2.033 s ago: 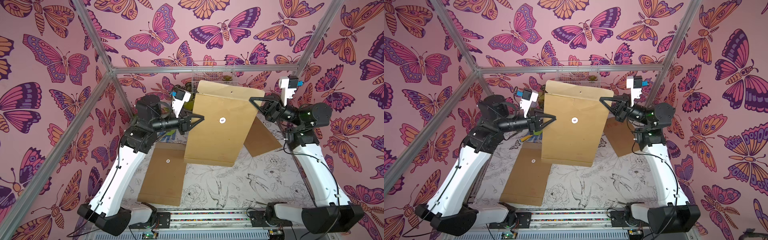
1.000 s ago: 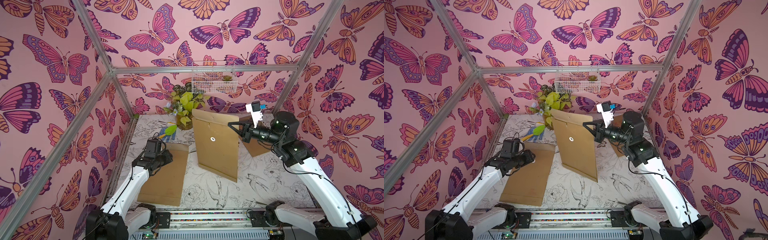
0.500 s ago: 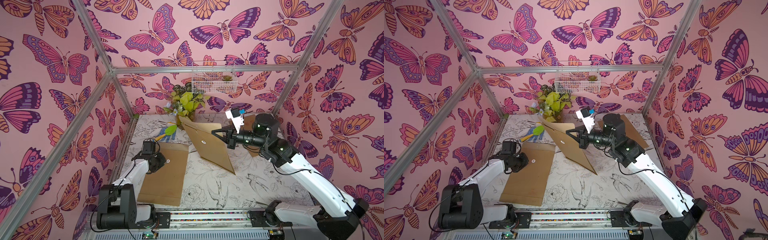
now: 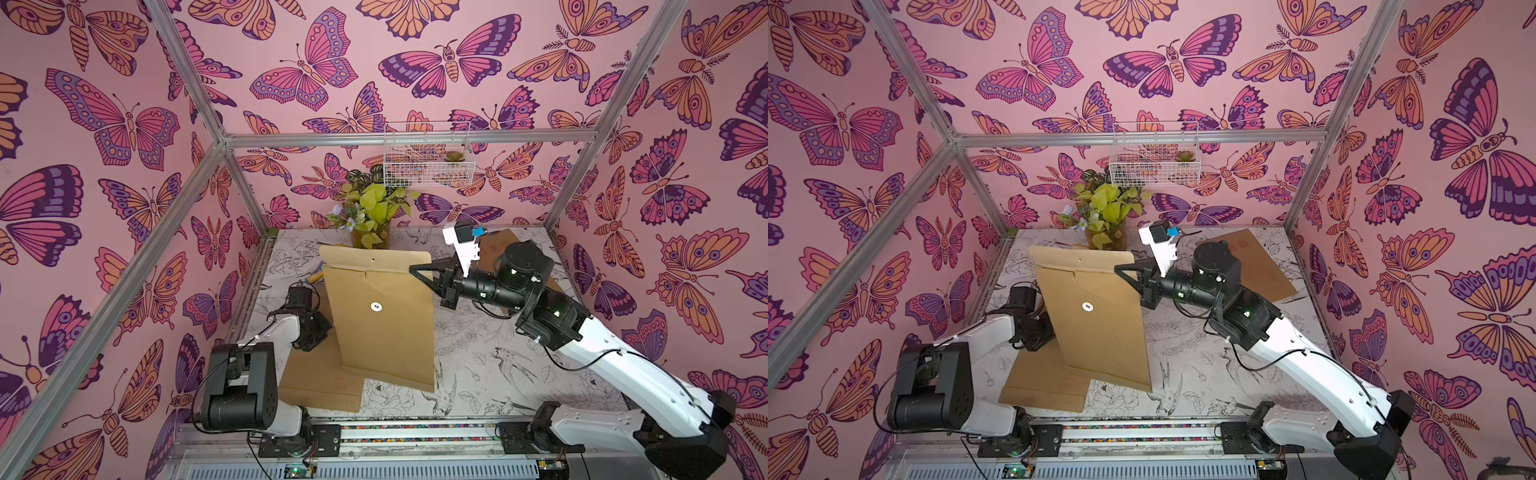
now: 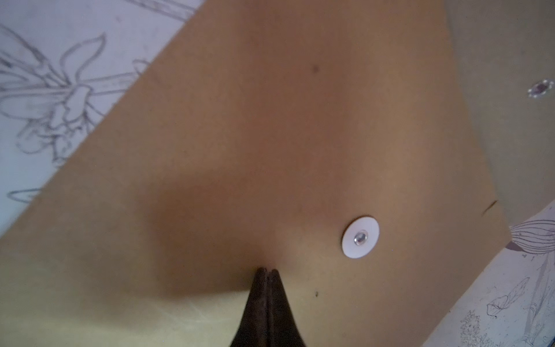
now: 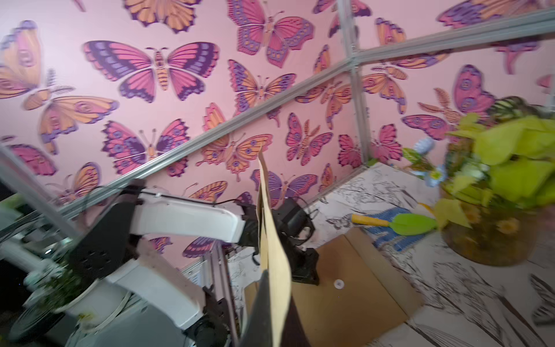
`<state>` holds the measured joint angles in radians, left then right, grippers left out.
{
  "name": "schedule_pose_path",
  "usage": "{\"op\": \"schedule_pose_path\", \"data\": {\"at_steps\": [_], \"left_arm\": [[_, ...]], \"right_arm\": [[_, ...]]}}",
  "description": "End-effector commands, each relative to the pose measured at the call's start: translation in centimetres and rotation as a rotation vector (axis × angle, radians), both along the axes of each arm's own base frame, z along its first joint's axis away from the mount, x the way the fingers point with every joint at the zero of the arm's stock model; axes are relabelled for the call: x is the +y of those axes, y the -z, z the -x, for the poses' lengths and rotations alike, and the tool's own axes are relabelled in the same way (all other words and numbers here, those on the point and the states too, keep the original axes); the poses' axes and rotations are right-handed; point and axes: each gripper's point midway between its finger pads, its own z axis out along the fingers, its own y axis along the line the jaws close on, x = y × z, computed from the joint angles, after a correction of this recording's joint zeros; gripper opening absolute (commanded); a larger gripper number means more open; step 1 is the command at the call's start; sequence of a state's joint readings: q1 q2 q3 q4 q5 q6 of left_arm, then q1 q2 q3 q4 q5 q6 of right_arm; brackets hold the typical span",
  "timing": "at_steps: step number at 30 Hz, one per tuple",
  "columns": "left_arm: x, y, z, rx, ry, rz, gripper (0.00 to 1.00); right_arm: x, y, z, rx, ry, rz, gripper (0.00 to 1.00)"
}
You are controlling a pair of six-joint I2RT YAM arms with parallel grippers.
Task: Open the file bag
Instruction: Move the file bag to the center of the board.
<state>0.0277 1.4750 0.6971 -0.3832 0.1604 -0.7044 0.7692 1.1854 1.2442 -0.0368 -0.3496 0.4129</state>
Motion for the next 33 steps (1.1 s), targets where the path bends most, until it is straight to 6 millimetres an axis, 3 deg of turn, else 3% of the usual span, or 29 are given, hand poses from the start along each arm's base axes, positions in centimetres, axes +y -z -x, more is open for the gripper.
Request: {"op": "schedule_pose_path", "data": {"at_steps": [1,3,6,9,12,19,28,33], "left_arm": [[0.4,1.4,0.8,0.049,-0.024,-0.009,0.0],[0.4,1.6,0.8,0.054,-0.023,-0.007,0.0],[0.4,1.7,1.0,0.057,-0.02,-0.011,0.0],[0.5,1.8,1.1,0.061,-0.018,-0.015,0.0],[0.5,2.0,1.3,0.068,-0.017,-0.015,0.0],[0.5,2.3,1.1,0.077,-0.019,-0.015,0.0],[0.6,2.6,0.9,0.083,-0.025,-0.017,0.0],[0.7,2.5,0.5,0.082,-0.039,-0.02,0.0]], "right_arm": [[-2.0,10.5,-8.2,0.346,0.228,0.007,0.0],[-1.6,15.7,-10.5,0.549,0.157,-0.071,0.0],[-1.0,21.7,-12.7,0.743,0.103,-0.145,0.0],[-0.6,25.4,-13.4,0.836,0.073,-0.151,0.0],[-0.7,27.8,-13.7,0.864,0.09,-0.102,0.0],[-0.6,29.4,-14.1,0.873,0.102,-0.017,0.0],[-1.6,25.9,-17.1,0.8,0.152,-0.046,0.0],[-1.3,25.3,-18.3,0.793,0.144,-0.034,0.0]]}}
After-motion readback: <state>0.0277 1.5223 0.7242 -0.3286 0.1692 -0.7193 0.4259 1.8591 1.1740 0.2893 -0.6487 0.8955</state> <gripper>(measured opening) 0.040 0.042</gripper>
